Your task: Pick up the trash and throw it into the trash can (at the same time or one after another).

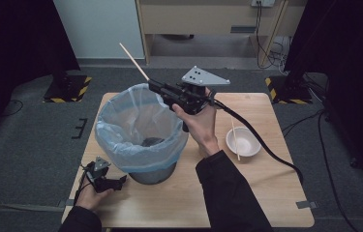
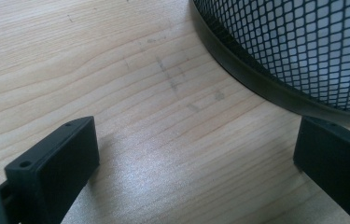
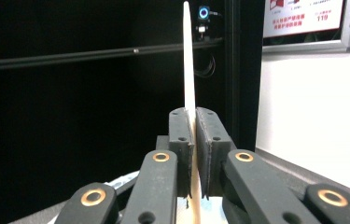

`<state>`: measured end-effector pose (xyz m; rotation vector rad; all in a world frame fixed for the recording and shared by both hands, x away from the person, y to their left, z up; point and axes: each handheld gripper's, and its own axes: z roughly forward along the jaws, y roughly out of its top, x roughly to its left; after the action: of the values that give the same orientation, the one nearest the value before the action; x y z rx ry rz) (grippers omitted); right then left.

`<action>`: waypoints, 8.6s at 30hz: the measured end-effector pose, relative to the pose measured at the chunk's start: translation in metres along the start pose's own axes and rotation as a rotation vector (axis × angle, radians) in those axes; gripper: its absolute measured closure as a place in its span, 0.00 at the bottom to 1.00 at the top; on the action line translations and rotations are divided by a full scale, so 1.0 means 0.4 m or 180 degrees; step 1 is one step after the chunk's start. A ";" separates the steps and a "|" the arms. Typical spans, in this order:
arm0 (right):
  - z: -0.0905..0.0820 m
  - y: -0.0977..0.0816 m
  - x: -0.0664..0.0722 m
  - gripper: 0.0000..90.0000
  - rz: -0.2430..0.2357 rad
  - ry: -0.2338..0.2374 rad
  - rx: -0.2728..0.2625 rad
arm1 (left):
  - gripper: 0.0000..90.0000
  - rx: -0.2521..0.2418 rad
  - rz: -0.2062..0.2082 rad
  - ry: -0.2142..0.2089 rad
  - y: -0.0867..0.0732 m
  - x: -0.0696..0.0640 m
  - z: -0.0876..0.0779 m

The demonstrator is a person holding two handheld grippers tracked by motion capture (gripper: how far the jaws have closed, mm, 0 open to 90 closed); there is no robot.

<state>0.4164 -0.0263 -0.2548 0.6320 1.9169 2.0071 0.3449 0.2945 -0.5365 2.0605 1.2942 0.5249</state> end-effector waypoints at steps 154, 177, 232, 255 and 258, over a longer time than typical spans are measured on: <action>-0.510 -0.302 -0.333 0.95 0.0833 -0.1962 0.0168 | 0.00 0.0016 0.0014 -0.0006 0.002 -0.004 0.001; -0.507 -0.194 -0.269 0.95 0.0562 -0.1609 -0.0327 | 0.00 0.0014 0.0015 -0.0007 0.002 -0.004 0.001; -0.339 0.024 -0.122 0.95 0.0163 -0.0921 -0.0664 | 0.00 0.0014 0.0015 -0.0007 0.002 -0.004 0.001; -0.260 0.050 -0.084 0.95 0.0114 -0.0681 -0.0591 | 0.00 0.0013 0.0015 -0.0007 0.002 -0.004 0.001; -0.241 0.055 -0.073 0.95 0.0097 -0.0632 -0.0566 | 0.00 0.0013 0.0014 -0.0008 0.002 -0.004 0.001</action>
<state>0.3949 -0.1257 -0.2379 0.7846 1.6050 2.0206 0.3448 0.2928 -0.5363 2.0673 1.2905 0.5219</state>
